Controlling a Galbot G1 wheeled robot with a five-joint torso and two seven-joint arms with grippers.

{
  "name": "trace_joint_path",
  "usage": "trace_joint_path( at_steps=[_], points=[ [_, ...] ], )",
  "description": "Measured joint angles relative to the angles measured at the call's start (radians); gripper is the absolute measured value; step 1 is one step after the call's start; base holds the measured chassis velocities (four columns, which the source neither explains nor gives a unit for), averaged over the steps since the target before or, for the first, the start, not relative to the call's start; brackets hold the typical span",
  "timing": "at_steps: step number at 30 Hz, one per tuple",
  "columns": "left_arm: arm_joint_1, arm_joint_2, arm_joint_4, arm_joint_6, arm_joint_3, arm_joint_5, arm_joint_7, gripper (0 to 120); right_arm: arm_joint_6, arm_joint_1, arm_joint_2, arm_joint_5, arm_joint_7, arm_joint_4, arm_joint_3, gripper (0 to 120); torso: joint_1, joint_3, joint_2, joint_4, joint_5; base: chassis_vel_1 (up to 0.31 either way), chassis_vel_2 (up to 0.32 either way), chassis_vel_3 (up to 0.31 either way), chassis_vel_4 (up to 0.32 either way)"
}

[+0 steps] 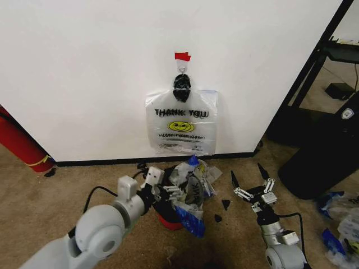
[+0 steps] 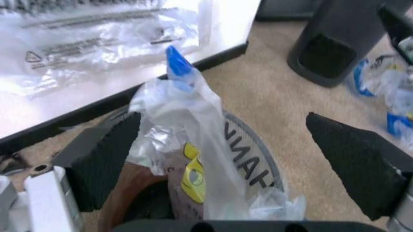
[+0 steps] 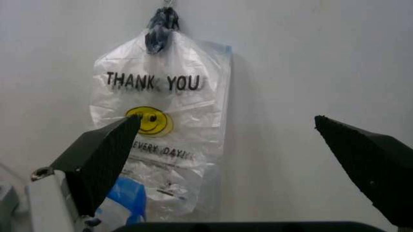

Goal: Pick up the garbage bag from the wall and place it over the trash bin.

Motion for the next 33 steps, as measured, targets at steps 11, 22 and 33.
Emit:
trace_joint_path(
  at_steps=[11, 22, 33],
  points=[
    [-0.087, -0.037, 0.145, -0.020, 0.091, 0.096, -0.014, 93, -0.002, 0.004, 0.011, -0.020, 0.010, -0.018, -0.024, 100, 0.000, 0.000, 0.000, 0.0000, 0.0000, 0.000, 0.000, 0.000, 0.000],
    [-0.050, -0.083, 0.171, -0.015, 0.072, 0.017, -0.124, 55, -0.002, 0.002, 0.016, -0.045, 0.035, -0.027, -0.027, 100, 0.000, 0.000, 0.000, 0.0001, -0.0001, 0.000, 0.000, 0.000, 0.000],
    [0.015, -0.116, 0.172, 0.004, -0.015, -0.139, -0.216, 12, -0.041, 0.017, 0.023, -0.059, 0.078, -0.049, -0.096, 100, 0.000, 0.000, 0.000, 0.0002, -0.0001, 0.000, 0.000, 0.000, 0.000]
  ],
)
